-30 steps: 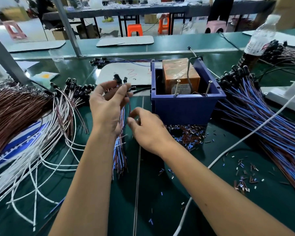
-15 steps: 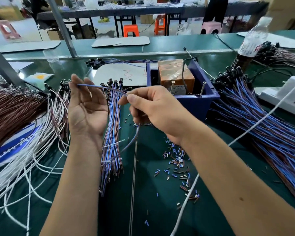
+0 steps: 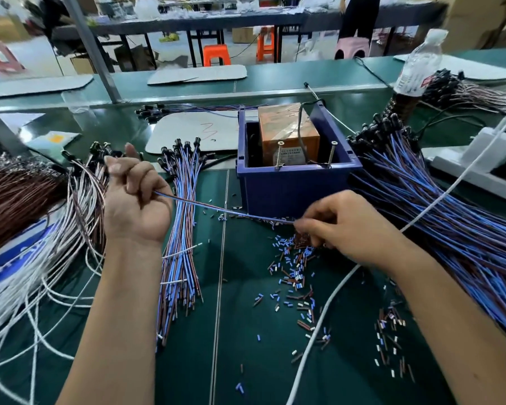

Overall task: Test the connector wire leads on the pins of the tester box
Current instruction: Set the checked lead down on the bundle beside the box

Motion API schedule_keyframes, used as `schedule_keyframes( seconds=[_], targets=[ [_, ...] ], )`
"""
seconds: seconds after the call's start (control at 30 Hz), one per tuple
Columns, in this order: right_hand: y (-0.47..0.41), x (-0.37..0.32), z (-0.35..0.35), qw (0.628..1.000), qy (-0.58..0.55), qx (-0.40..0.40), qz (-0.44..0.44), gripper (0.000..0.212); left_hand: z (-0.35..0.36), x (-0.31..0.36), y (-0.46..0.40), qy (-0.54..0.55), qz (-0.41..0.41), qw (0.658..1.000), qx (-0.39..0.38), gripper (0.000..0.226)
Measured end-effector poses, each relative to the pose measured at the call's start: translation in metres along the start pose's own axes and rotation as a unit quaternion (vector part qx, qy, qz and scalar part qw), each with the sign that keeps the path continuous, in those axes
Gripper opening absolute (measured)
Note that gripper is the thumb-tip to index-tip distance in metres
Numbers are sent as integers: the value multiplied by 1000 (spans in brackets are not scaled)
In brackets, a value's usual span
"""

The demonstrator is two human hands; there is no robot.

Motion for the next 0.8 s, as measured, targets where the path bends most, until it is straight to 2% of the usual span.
schedule_keyframes(
  seconds=[0.07,0.1,0.13,0.17,0.2,0.23,0.33,0.37,0.4,0.43,0.5,0.53,0.57,0.63,0.73,0.8],
  targets=[
    [6,11,-1,999,1,48,-9,20,1,-13,0,-91,-29,995,-5,38],
    [7,13,-1,997,-3,74,-27,19,1,-21,0,-184,-37,982,5,38],
    [9,14,0,994,-9,96,-45,17,2,-31,0,-298,-33,954,18,37],
    [9,13,2,991,-13,113,-64,14,1,-41,1,-415,-9,910,27,36],
    [9,12,3,989,-14,122,-81,11,1,-53,4,-525,35,850,22,36],
    [8,10,5,987,-14,125,-96,9,0,-64,8,-623,88,777,5,36],
    [8,5,10,982,-17,129,-135,11,-7,-98,21,-816,199,538,-66,35],
    [8,4,11,981,-31,136,-135,12,-9,-107,24,-849,212,476,-89,36],
    [8,3,12,979,-55,145,-130,14,-11,-114,26,-870,215,429,-110,36],
    [8,4,12,977,-80,153,-125,19,-13,-120,27,-882,208,402,-129,34],
    [9,5,13,974,-112,155,-124,25,-15,-128,28,-896,186,372,-155,29],
    [9,5,13,974,-119,148,-123,24,-16,-130,29,-899,174,369,-160,28],
    [9,6,14,975,-124,140,-119,22,-18,-130,28,-897,156,381,-161,27],
    [8,7,16,976,-138,135,-105,19,-23,-126,24,-882,115,432,-151,25],
    [7,11,15,975,-133,151,-94,26,-30,-119,18,-861,66,484,-141,23],
    [6,14,13,972,-138,169,-87,24,-35,-117,17,-840,37,522,-141,16]
  ],
)
Point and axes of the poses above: each hand's wrist, its own y-axis away from the middle knuckle, its own z-axis out of the palm, x = y × z, the point moved 2 cm from there along -y, towards the middle knuckle, and after that the axes turned 11 degrees about -z, right-handed, at the moved point
